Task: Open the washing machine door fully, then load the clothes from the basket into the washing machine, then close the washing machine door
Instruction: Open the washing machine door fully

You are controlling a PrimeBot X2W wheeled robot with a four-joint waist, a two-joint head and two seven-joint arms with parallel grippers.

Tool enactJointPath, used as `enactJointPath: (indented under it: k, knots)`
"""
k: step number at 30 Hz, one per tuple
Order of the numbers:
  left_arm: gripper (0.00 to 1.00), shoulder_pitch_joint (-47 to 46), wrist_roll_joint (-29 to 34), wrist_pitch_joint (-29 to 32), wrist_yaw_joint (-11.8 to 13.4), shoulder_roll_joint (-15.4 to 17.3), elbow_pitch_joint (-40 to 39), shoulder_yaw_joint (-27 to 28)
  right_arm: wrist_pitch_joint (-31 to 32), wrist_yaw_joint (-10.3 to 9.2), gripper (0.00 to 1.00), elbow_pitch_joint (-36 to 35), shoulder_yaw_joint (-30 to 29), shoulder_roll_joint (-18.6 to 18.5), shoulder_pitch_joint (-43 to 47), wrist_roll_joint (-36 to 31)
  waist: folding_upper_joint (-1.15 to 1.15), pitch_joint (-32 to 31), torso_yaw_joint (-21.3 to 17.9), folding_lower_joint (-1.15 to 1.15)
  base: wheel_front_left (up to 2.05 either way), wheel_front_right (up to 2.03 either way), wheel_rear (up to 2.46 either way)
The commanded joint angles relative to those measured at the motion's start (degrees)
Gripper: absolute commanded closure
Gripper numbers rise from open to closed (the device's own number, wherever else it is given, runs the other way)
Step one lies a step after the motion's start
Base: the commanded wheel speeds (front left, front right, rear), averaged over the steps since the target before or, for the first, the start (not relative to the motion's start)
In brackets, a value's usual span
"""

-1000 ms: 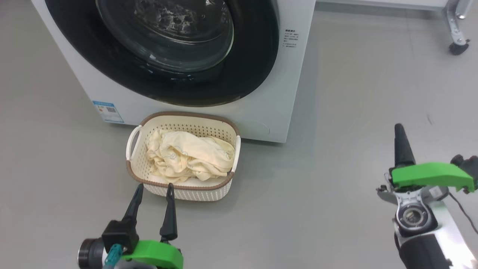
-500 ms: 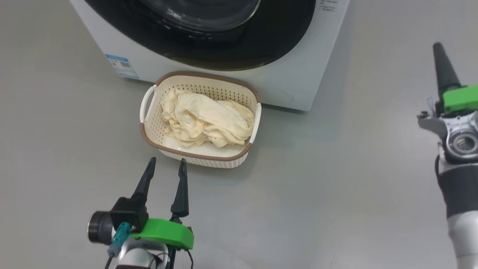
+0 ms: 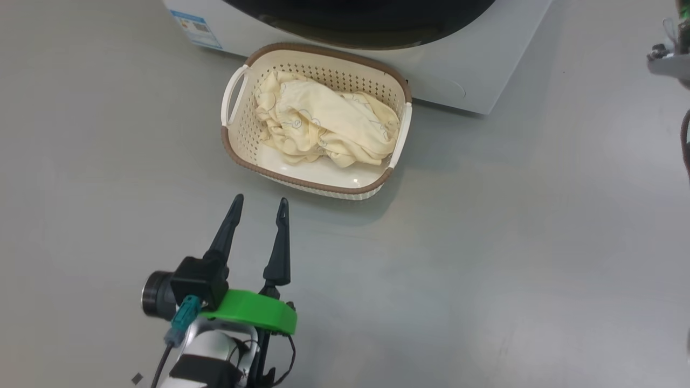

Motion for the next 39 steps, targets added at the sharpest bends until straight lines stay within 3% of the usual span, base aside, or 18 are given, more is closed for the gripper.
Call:
enactJointPath:
  k: [1,18,39]
  knots:
    - [0.0,-1.76,-0.35,-0.55,0.42,0.58,-1.92,0.89,1.5,0.2,1.0,-1.37,1.38,-0.98,-3.34,0.55,0.0,1.36,0.84,0.0,0.0,0.0,0.0]
    - [0.0,-4.58,-2.62,-0.55,1.36,0.58,-2.73,-2.48,8.02,0.2,1.0,4.94,5.95,-2.77,-15.23,1.75,0.0,5.32,4.58,0.0,0.0,0.0,0.0]
    - [0.0,-5.4,-4.11,-0.55,2.44,0.58,-3.18,-4.34,13.06,0.2,1.0,13.09,9.31,-1.06,-21.94,4.93,0.0,6.49,7.25,0.0,0.0,0.0,0.0]
